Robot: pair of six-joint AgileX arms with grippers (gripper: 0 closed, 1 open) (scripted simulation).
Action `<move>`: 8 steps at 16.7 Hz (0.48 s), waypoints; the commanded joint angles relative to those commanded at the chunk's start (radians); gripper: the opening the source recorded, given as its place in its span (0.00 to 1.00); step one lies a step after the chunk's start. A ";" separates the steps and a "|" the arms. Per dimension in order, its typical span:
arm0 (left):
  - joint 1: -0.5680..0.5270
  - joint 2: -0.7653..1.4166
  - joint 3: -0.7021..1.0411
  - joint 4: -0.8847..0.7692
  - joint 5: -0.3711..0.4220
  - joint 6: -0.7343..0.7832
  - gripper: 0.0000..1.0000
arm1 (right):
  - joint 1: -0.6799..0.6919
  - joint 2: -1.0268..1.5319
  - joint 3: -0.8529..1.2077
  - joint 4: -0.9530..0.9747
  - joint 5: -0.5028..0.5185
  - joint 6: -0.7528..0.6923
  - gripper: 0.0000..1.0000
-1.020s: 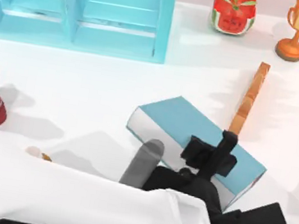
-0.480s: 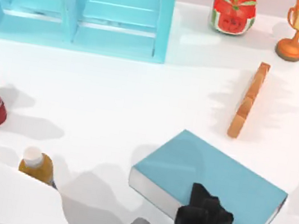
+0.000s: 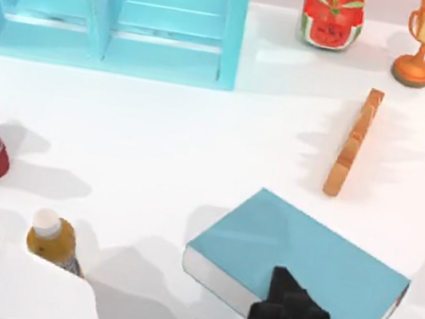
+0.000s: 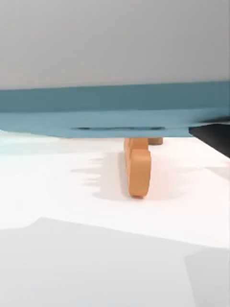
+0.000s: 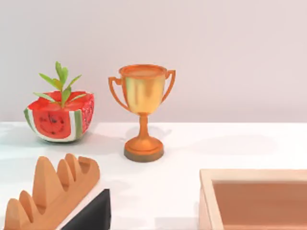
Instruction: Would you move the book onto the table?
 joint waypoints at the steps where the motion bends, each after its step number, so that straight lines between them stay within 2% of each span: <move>1: -0.001 0.001 0.001 -0.003 0.000 -0.003 0.00 | 0.000 0.000 0.000 0.000 0.000 0.000 1.00; 8: -0.019 0.008 0.019 -0.067 -0.007 -0.062 0.00 | 0.000 0.000 0.000 0.000 0.000 0.000 1.00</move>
